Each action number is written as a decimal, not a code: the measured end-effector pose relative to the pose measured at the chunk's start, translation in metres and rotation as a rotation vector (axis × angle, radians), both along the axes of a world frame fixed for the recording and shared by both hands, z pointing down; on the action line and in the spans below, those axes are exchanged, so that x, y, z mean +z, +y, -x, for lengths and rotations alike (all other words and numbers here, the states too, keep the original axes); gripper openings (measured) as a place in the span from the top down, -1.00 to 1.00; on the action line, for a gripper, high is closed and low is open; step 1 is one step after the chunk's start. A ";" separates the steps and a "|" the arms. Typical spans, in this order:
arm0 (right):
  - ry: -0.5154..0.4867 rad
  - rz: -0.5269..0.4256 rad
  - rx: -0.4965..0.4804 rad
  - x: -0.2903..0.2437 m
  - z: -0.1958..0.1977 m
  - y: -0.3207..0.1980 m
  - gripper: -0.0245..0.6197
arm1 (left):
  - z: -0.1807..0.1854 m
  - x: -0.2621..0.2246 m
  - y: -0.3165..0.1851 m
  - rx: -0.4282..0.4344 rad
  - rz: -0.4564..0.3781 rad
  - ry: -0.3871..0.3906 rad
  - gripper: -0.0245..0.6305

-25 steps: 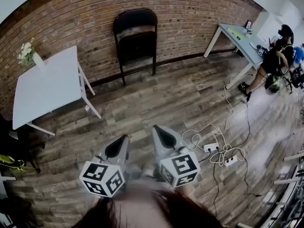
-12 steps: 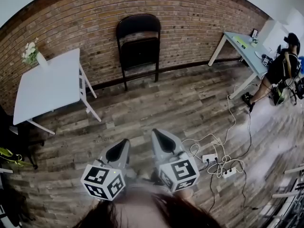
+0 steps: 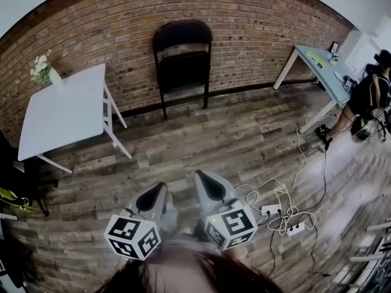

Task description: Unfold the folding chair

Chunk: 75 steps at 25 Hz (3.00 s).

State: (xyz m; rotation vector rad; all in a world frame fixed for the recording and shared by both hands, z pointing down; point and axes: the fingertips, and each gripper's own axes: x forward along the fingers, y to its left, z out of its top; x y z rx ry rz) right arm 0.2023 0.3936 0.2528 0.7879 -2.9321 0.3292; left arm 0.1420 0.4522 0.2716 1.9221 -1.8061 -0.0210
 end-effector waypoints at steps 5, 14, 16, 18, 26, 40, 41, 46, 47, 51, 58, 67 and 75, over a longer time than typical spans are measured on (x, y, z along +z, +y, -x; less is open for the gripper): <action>0.004 0.015 0.011 0.004 0.010 -0.022 0.94 | 0.012 0.002 -0.027 0.021 -0.004 0.015 0.94; 0.016 -0.001 0.019 -0.005 0.055 -0.062 0.94 | 0.055 -0.004 -0.067 0.033 -0.024 0.030 0.94; 0.024 -0.001 0.016 -0.004 0.067 -0.068 0.94 | 0.068 -0.005 -0.073 0.028 -0.029 0.032 0.94; 0.028 -0.002 0.012 -0.005 0.079 -0.073 0.94 | 0.080 -0.007 -0.078 0.025 -0.033 0.036 0.94; 0.045 -0.007 -0.017 -0.010 0.126 -0.091 0.94 | 0.127 -0.015 -0.095 0.003 -0.051 0.052 0.94; 0.083 -0.044 -0.052 -0.013 0.200 -0.113 0.94 | 0.197 -0.011 -0.116 -0.029 -0.073 0.095 0.94; 0.087 -0.044 -0.051 -0.014 0.203 -0.114 0.94 | 0.200 -0.011 -0.118 -0.030 -0.073 0.096 0.94; 0.092 -0.031 -0.037 -0.010 0.214 -0.124 0.94 | 0.214 -0.009 -0.126 -0.021 -0.063 0.099 0.94; 0.094 -0.029 -0.034 -0.009 0.216 -0.125 0.94 | 0.217 -0.008 -0.128 -0.020 -0.059 0.100 0.94; 0.105 -0.016 -0.022 -0.004 0.220 -0.131 0.94 | 0.224 -0.001 -0.134 -0.011 -0.041 0.095 0.94; 0.088 0.000 0.019 0.003 0.218 -0.152 0.94 | 0.227 0.009 -0.151 0.011 -0.021 0.084 0.94; 0.042 0.027 0.023 0.005 0.231 -0.207 0.94 | 0.233 0.012 -0.204 0.034 -0.007 0.071 0.94; 0.027 0.051 0.033 0.003 0.242 -0.278 0.94 | 0.249 0.005 -0.278 0.039 0.001 0.061 0.94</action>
